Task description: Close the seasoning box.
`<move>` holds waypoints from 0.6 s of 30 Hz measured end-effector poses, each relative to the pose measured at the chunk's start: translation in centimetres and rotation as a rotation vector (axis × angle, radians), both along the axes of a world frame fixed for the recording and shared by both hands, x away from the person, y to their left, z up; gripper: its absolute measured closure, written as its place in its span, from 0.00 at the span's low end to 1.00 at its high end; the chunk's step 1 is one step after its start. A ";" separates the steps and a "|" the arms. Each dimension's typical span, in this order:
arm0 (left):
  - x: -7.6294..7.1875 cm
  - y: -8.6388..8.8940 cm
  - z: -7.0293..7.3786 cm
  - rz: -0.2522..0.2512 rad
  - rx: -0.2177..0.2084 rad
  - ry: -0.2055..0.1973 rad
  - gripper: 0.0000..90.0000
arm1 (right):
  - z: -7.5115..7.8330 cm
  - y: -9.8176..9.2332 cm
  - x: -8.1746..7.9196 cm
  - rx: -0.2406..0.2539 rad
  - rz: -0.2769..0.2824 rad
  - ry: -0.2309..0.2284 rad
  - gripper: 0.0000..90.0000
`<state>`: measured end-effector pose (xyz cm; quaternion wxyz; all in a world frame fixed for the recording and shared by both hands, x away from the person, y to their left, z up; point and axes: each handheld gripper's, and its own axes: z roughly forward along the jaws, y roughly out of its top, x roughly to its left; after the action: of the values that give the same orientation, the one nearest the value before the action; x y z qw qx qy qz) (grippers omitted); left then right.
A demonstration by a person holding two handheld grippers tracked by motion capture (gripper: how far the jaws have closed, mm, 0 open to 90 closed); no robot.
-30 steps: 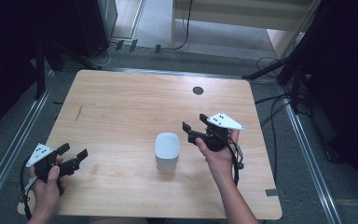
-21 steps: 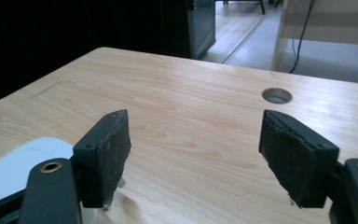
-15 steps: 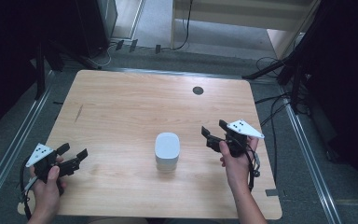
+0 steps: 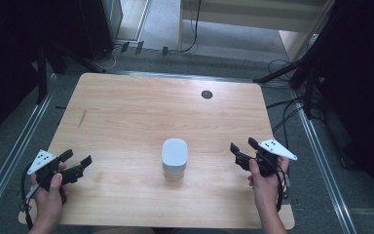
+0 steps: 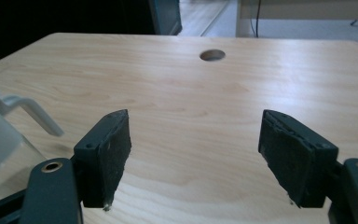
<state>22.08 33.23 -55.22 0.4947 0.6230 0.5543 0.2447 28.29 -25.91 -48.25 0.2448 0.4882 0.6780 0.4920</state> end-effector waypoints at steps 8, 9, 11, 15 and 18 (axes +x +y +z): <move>0.0 -0.1 0.0 0.012 0.007 0.001 0.17 | -2.7 -3.8 -2.3 0.004 -0.069 0.026 0.30; 0.0 -0.1 0.0 0.012 0.008 0.001 0.17 | -2.7 -3.8 -2.3 0.004 -0.069 0.026 0.30; 0.0 -0.1 0.0 0.013 0.007 0.002 0.17 | -3.5 -4.7 -2.9 -0.010 -0.089 0.040 0.30; 0.0 -0.1 0.0 0.015 0.008 0.000 0.17 | -4.5 -5.8 -3.6 -0.022 -0.101 0.056 0.30; -0.1 0.0 0.0 0.016 0.007 -0.003 0.17 | -5.1 -6.6 -4.2 -0.036 -0.116 0.077 0.30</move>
<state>21.98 33.22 -55.19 0.4912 0.6199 0.5578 0.2516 24.08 -32.46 -53.36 0.2552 0.5407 0.6662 0.4457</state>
